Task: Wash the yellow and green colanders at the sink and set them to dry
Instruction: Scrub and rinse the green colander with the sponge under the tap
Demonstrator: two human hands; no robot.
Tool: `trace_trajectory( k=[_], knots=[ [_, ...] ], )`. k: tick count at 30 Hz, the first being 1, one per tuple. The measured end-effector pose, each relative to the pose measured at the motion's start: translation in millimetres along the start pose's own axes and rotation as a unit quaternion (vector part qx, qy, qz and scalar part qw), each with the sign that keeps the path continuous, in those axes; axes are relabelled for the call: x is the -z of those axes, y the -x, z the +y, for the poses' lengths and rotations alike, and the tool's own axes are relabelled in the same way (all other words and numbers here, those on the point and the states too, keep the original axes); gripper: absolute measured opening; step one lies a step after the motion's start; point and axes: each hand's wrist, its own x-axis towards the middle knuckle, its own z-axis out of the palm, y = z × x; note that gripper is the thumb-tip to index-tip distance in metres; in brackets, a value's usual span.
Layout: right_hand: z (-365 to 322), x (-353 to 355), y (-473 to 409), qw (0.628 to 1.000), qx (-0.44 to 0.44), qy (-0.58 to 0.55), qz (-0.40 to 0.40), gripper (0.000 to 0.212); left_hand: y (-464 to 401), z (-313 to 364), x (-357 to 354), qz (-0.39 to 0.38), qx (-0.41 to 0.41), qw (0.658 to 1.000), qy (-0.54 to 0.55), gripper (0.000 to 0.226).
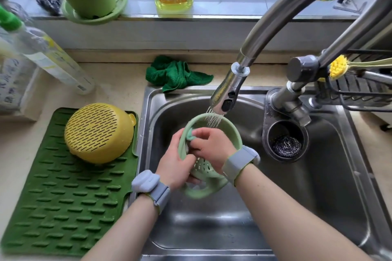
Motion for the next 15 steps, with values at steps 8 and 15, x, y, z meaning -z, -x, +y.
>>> trace_trajectory(
  k=[8,15],
  knots=[
    [12.3,2.0,-1.8,0.871,0.302,0.386,0.026,0.02,-4.2,1.0,6.6,-0.004,-0.002,1.0,0.013,0.07],
    [13.6,26.8,-12.7,0.611,0.209,0.763,-0.02,0.023,-5.1,1.8,16.6,0.043,-0.074,0.996,-0.038,0.068]
  ],
)
